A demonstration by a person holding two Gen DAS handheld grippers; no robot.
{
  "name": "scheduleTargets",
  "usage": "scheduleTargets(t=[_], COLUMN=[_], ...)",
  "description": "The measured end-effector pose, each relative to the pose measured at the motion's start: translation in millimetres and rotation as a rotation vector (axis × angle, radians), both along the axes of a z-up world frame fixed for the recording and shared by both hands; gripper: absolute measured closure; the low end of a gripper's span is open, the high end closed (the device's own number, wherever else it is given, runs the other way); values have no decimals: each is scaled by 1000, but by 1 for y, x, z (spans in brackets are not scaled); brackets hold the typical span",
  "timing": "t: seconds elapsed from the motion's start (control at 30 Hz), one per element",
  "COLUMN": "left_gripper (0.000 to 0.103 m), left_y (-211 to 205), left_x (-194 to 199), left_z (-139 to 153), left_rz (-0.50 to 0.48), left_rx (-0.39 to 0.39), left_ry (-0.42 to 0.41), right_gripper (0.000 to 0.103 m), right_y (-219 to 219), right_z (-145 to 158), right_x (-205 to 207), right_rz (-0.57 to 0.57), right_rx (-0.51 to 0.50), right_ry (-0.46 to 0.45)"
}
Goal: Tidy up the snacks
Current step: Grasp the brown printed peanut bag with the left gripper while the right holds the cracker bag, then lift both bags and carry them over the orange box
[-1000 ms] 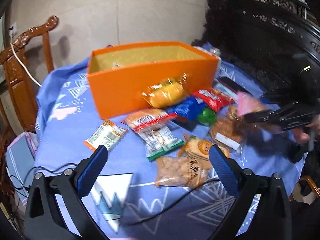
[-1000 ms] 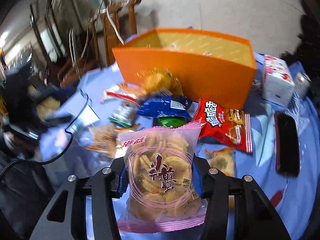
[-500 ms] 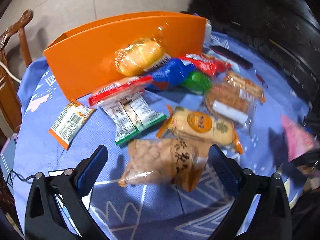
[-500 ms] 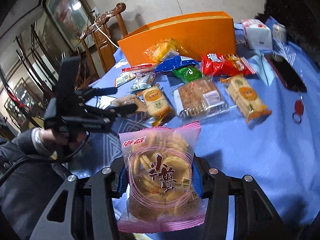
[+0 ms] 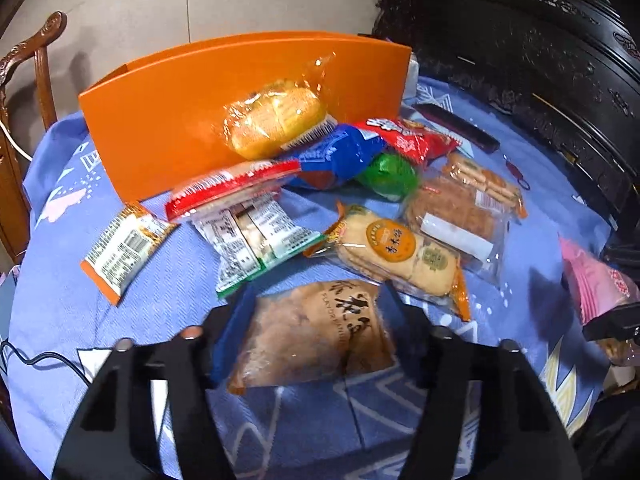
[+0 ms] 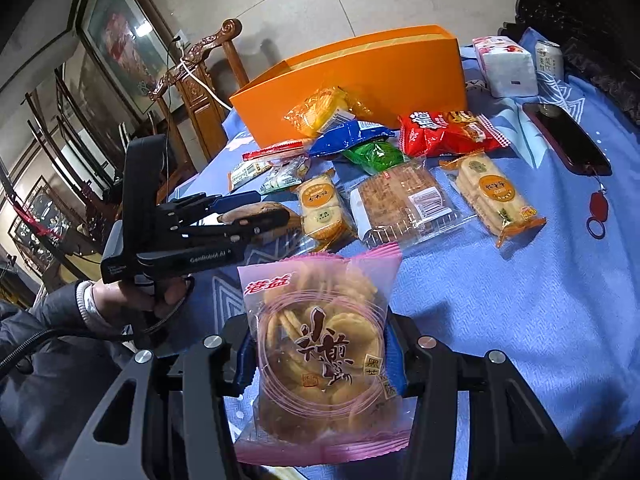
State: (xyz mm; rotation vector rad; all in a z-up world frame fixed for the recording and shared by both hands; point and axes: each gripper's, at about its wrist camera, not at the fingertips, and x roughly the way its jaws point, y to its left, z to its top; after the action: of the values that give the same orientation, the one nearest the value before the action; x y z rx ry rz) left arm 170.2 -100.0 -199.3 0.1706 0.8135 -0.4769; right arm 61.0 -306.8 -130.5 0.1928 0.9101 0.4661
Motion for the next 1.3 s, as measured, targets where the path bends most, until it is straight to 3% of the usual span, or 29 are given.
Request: scheduleTargets(t=[0.1, 0.2, 0.33, 0.5, 0.57, 0.63, 0.73, 0.87, 0.93, 1.07, 1.17, 1.23, 1.3], left_gripper=[48, 64, 77, 79, 73, 51, 33, 26, 16, 15, 19, 36, 40], left_y=[1, -2, -8, -4, -1, 0, 4, 16, 19, 18, 17, 17, 17], left_x=[0, -6, -15, -18, -17, -17, -19, -21, -19, -1, -1, -1, -1], left_z=[1, 4, 6, 10, 12, 12, 12, 17, 16, -11, -9, -8, -6], left_rz=[-4, -34, -69, -72, -61, -31, -9, 40, 51, 62, 67, 60, 55], left_rx=[-12, -5, 26, 5, 7, 27, 58, 37, 29, 27, -15, -21, -21], left_ry=[1, -23, -58, -52, -22, -15, -23, -19, -10, 148, 125, 113, 98], right_gripper=[52, 52, 52, 52, 52, 52, 52, 52, 52, 52, 52, 52, 52], right_y=[0, -1, -1, 0, 1, 1, 2, 4, 5, 6, 5, 3, 2], right_z=[-1, -1, 0, 0, 0, 0, 0, -3, -4, -3, -2, -4, -5], right_x=[0, -1, -1, 0, 0, -1, -3, -3, -2, 0, -1, -2, -2], right_rz=[-13, -28, -44, -51, -56, -62, -70, -68, -65, -64, -67, -72, -80], right_rx=[-4, -5, -8, -14, -12, -7, 4, 6, 8, 5, -1, 4, 6], right_ry=[6, 13, 12, 12, 14, 13, 16, 26, 29, 26, 21, 26, 31])
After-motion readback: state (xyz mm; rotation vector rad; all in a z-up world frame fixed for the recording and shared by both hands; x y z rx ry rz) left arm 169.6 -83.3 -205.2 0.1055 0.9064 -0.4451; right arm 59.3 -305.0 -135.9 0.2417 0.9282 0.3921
